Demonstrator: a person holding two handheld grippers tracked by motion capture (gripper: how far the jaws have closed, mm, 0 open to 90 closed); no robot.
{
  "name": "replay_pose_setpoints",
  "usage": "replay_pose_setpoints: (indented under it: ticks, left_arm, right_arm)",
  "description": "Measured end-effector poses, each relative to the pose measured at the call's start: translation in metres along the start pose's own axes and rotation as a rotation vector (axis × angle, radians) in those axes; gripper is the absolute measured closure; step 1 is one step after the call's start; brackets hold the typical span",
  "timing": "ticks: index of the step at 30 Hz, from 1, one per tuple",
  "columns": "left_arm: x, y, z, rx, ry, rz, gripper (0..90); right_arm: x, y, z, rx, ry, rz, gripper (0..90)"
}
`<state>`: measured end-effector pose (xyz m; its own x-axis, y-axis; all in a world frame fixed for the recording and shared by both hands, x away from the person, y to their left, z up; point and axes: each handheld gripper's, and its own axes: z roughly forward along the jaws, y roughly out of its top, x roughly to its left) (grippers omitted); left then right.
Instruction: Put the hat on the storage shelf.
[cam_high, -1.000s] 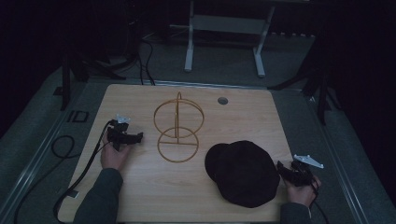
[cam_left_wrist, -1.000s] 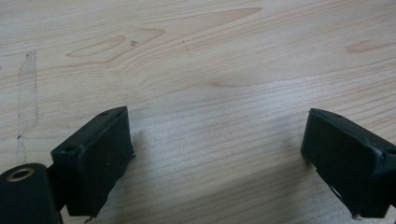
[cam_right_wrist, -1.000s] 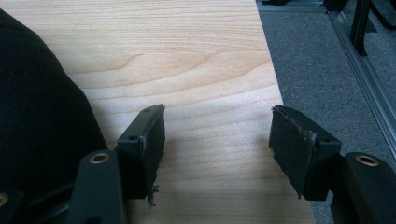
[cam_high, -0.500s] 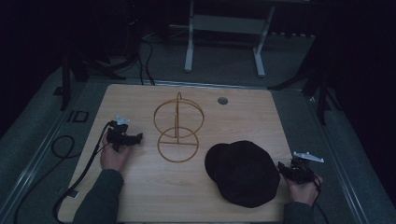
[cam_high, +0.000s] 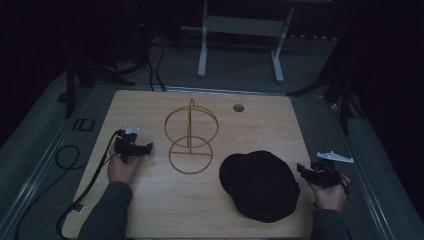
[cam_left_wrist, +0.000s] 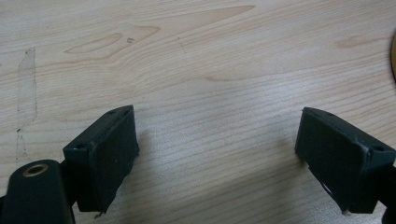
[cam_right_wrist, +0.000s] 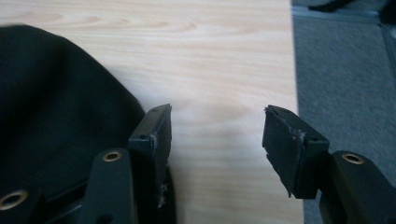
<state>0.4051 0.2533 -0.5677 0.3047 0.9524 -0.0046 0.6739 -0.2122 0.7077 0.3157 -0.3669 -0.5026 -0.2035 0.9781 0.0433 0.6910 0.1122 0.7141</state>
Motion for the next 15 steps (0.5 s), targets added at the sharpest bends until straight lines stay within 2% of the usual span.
replay_pose_setpoints:
  ticks: [7, 13, 15]
  left_arm:
    - [0.000, 0.000, 0.000, 0.000, 0.000, -0.001, 12.6]
    - [0.000, 0.000, 0.000, -0.002, -0.001, -0.003, 12.6]
    - [0.000, 0.000, 0.000, -0.003, -0.001, -0.003, 12.6]
  right_arm:
    - [0.014, 0.025, -0.003, -0.011, 0.088, -0.084, 43.1]
    - [0.025, 0.044, -0.002, -0.009, 0.136, -0.136, 42.9]
    - [0.030, 0.050, -0.002, -0.006, 0.154, -0.161, 39.6]
